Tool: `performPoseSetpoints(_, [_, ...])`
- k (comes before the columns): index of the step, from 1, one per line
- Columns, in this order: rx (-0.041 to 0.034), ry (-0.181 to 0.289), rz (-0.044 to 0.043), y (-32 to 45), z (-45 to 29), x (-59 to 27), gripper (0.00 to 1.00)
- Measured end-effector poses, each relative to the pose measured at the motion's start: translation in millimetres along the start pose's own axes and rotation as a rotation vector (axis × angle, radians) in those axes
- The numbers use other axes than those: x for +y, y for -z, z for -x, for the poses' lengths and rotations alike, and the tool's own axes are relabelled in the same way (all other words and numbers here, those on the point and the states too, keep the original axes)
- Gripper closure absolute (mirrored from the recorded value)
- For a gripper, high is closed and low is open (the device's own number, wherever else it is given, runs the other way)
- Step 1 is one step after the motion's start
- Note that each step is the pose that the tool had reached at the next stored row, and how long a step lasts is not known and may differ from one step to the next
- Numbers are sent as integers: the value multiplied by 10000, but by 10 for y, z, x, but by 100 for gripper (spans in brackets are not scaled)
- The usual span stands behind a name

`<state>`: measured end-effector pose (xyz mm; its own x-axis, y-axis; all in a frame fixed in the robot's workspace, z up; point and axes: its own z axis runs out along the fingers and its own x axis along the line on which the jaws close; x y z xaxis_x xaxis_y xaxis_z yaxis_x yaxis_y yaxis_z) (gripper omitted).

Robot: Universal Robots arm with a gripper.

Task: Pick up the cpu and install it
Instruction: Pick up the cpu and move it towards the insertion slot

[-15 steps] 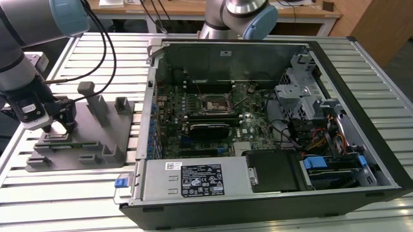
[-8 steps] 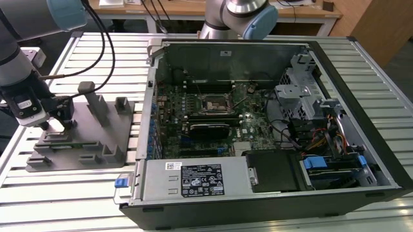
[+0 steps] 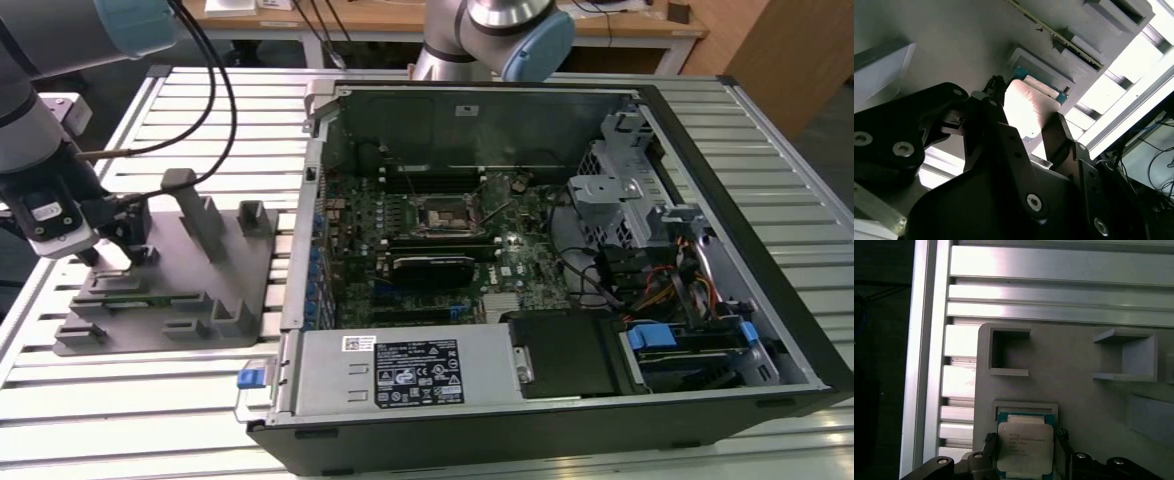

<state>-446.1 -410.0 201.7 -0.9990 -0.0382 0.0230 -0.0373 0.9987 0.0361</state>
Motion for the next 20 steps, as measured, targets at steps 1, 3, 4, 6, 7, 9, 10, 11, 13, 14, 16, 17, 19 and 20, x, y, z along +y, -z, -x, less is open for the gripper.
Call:
performPoseSetpoints(1, [0,0,-1,10,0,0,46])
performPoseSetpoints(3, [0,0,0,30,-1,1,46])
performPoseSetpoints(4, [0,0,0,41,-1,2,46])
performPoseSetpoints(6, [0,0,0,61,-1,2,46])
performPoseSetpoints(7, [0,0,-1,71,-2,3,46])
performPoseSetpoints(9, [0,1,0,90,-2,4,46])
performPoseSetpoints(10, [0,1,0,102,-2,4,46])
performPoseSetpoints(11, [0,1,0,113,-2,5,46])
performPoseSetpoints(13, [-1,0,1,134,-3,7,46])
performPoseSetpoints(14, [0,0,-1,145,-3,8,46])
performPoseSetpoints(16, [0,1,0,163,-4,8,46])
performPoseSetpoints(17, [0,0,-1,173,-4,9,46])
performPoseSetpoints(19, [1,0,-1,192,-4,10,46])
performPoseSetpoints(20, [1,0,-1,202,-4,10,46])
